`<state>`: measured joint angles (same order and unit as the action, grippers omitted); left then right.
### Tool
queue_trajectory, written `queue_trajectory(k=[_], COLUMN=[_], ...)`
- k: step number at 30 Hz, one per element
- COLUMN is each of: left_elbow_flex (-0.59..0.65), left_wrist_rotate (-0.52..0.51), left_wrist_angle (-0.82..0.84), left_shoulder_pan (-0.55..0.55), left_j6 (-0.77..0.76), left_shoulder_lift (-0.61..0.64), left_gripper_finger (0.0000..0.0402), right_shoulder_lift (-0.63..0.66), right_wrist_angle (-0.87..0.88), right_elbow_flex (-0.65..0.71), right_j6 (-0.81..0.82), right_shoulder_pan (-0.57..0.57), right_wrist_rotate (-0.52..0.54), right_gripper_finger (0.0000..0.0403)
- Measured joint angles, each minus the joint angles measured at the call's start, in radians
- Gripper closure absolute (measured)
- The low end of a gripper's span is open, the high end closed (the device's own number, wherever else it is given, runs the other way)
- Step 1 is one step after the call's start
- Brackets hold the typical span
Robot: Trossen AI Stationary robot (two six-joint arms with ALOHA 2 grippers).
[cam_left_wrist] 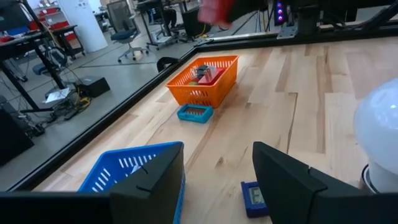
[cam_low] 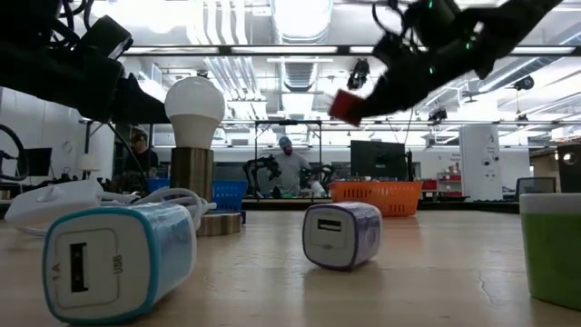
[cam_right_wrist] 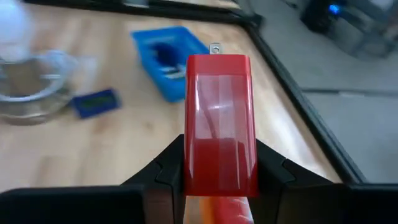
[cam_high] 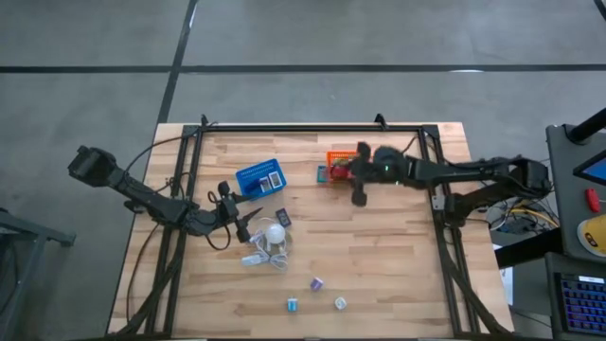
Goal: Pick & Place Office items
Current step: Put the red charger adapter into the orange bin
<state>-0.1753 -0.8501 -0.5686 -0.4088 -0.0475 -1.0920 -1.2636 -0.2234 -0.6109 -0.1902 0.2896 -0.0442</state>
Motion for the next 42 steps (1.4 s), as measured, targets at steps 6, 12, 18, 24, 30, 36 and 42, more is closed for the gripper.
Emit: queue_trajectory(k=[6, 12, 18, 24, 30, 36, 42], left_elbow_flex=[0.0, 0.0, 0.0, 0.0, 0.0, 0.0, 0.0], left_wrist_rotate=[-0.009, -0.019, -0.021, -0.021, -0.021, -0.021, -0.021], left_wrist_angle=[-0.001, -0.02, -0.096, -0.106, -0.105, -0.105, -0.105], left_shoulder_pan=[0.001, 0.002, 0.002, 0.002, 0.002, 0.002, 0.002], left_j6=[0.023, 0.056, 0.122, 0.134, 0.134, 0.134, 0.134], left_shoulder_lift=[0.0, 0.001, 0.005, 0.006, 0.006, 0.006, 0.006], left_gripper_finger=[0.0204, 0.0204, 0.0204, 0.0204, 0.0204, 0.0204, 0.0204], right_shoulder_lift=[-0.021, -0.096, -0.205, -0.258, -0.239, -0.195, -0.185], right_wrist_angle=[0.003, 0.009, 0.01, 0.003, 0.01, 0.033, 0.087], right_elbow_flex=[0.029, 0.037, 0.023, 0.015, 0.018, 0.018, 0.018], right_j6=[0.005, 0.027, 0.056, 0.065, 0.074, 0.077, 0.079], right_shoulder_pan=[0.21, 0.31, 0.326, 0.326, 0.298, 0.263, 0.244], right_wrist_rotate=[-0.014, -0.016, 0.028, 0.05, 0.112, 0.124, 0.125], right_gripper_finger=[0.0297, 0.0297, 0.0297, 0.0297, 0.0297, 0.0297, 0.0297])
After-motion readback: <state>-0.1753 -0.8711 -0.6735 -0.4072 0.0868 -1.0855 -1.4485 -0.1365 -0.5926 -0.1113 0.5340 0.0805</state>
